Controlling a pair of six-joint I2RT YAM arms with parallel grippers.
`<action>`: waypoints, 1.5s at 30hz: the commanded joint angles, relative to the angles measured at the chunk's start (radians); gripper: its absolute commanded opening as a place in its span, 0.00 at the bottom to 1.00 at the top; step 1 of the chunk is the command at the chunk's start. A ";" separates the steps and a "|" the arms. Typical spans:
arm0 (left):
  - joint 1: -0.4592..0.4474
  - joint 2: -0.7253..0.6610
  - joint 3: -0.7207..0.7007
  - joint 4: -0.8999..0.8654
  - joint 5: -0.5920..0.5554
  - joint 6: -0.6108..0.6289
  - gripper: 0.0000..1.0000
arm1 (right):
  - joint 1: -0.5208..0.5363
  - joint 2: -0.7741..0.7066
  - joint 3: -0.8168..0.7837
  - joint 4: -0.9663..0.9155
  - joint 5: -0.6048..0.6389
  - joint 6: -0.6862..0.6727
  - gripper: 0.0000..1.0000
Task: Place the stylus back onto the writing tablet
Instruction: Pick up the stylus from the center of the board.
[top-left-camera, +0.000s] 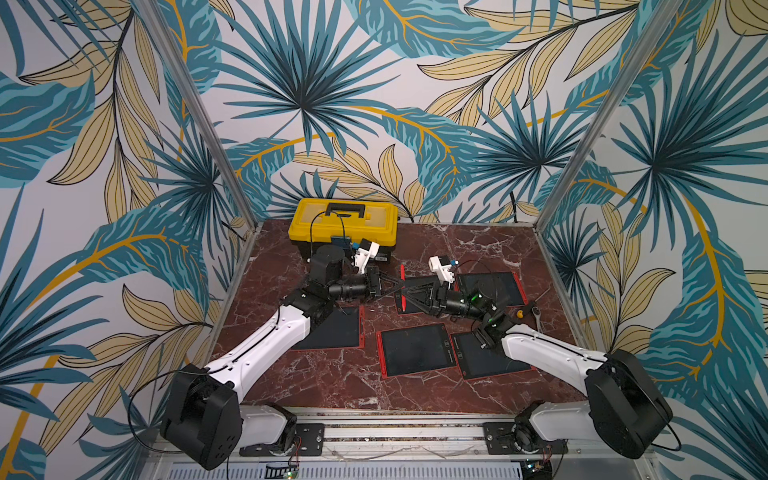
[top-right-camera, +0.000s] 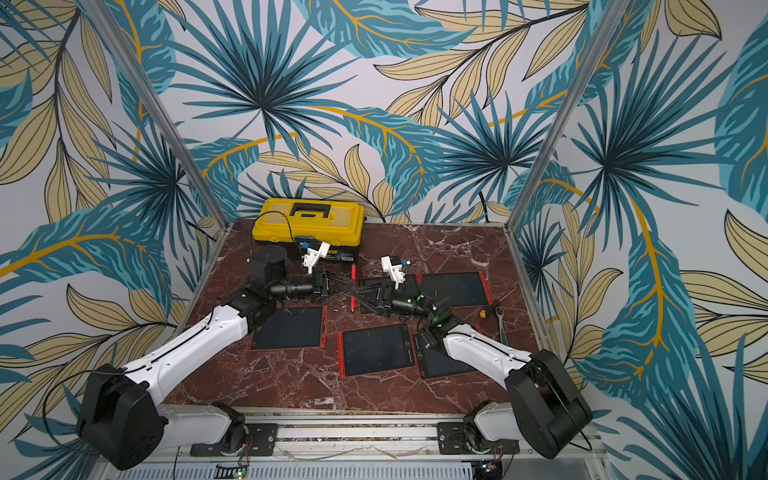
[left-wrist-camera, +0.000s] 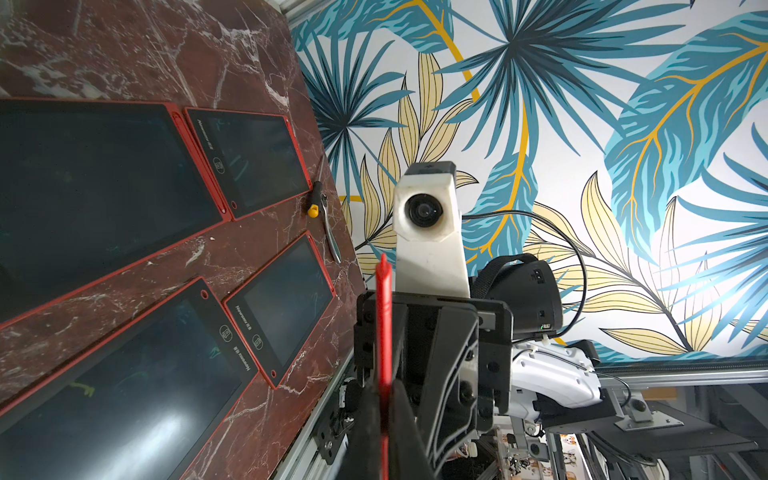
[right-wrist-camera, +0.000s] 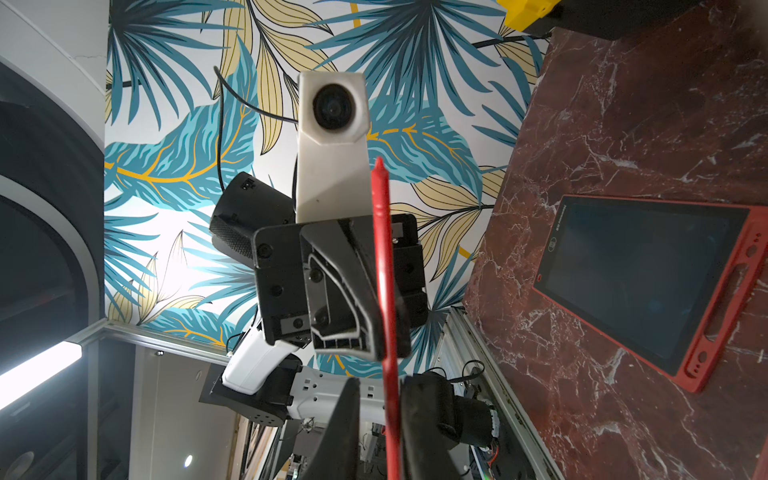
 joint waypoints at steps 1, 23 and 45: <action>-0.009 0.006 0.024 0.016 0.004 0.004 0.00 | 0.000 -0.004 -0.005 0.035 -0.019 -0.001 0.15; 0.017 -0.137 -0.010 -0.196 -0.078 0.036 0.86 | 0.000 -0.179 0.041 -0.520 0.055 -0.279 0.00; -0.271 -0.040 0.209 -0.487 -0.453 0.245 0.89 | 0.047 -0.364 0.242 -1.506 0.511 -0.730 0.00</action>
